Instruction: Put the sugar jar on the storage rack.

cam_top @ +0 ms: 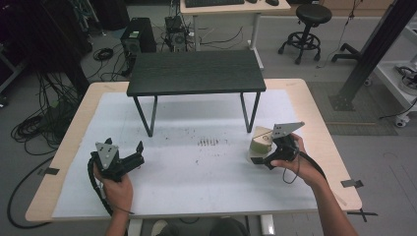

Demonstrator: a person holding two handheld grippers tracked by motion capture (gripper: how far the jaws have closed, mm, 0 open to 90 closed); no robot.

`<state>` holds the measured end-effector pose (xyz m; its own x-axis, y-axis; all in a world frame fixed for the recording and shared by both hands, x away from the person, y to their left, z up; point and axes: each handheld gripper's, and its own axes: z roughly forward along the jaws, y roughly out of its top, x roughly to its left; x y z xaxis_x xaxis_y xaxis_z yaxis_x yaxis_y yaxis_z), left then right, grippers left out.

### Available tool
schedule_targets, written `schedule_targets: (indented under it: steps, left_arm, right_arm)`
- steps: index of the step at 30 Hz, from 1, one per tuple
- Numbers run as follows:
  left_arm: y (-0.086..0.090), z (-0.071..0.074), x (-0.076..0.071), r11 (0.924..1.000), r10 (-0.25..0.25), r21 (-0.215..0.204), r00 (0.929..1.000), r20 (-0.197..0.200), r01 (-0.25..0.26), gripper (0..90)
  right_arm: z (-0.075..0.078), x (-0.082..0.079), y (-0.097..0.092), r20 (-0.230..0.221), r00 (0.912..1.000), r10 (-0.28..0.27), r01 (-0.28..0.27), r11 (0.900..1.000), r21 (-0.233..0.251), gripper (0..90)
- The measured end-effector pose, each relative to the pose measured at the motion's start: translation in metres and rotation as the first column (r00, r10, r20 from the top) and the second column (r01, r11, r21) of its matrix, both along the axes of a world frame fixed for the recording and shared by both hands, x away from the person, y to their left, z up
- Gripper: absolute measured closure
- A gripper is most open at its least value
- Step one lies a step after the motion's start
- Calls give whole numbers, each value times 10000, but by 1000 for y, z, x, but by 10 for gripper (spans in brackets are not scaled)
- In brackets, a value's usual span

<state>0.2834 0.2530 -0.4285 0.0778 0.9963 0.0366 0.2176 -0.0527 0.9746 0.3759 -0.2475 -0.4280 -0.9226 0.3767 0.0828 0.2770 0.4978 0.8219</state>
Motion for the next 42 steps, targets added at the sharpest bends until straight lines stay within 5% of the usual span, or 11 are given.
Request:
schedule_targets:
  steps: [28, 42]
  left_arm:
    - [-1, 0, 1, 10000, 75, 53, 9999, -85, -74, 2]
    - [-1, 0, 0, 9999, 65, 83, 10000, -70, -64, 2]
  right_arm:
    - [2, 2, -2, 514, 9987, -75, 93, 9993, -359, 288]
    - [2, 2, -3, 561, 9984, -40, 62, 9992, -395, 296]
